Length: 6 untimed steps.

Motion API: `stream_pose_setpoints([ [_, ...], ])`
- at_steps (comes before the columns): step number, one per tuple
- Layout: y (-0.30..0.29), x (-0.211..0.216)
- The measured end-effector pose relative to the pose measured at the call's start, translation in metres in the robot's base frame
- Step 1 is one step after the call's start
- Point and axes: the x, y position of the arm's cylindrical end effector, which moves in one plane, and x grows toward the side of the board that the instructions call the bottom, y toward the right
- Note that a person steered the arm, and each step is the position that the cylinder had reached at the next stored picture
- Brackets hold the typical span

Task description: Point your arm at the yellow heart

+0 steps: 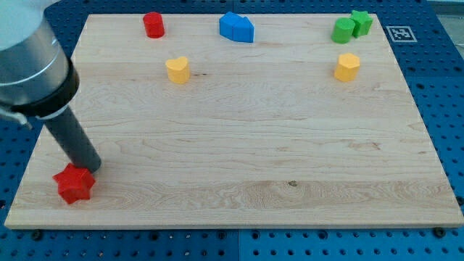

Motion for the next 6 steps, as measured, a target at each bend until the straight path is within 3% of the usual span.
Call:
stream_pose_setpoints([
  [1, 0.014, 0.002],
  [2, 0.076, -0.022],
  [3, 0.122, -0.072],
  [4, 0.142, -0.140],
  [6, 0.141, -0.156],
])
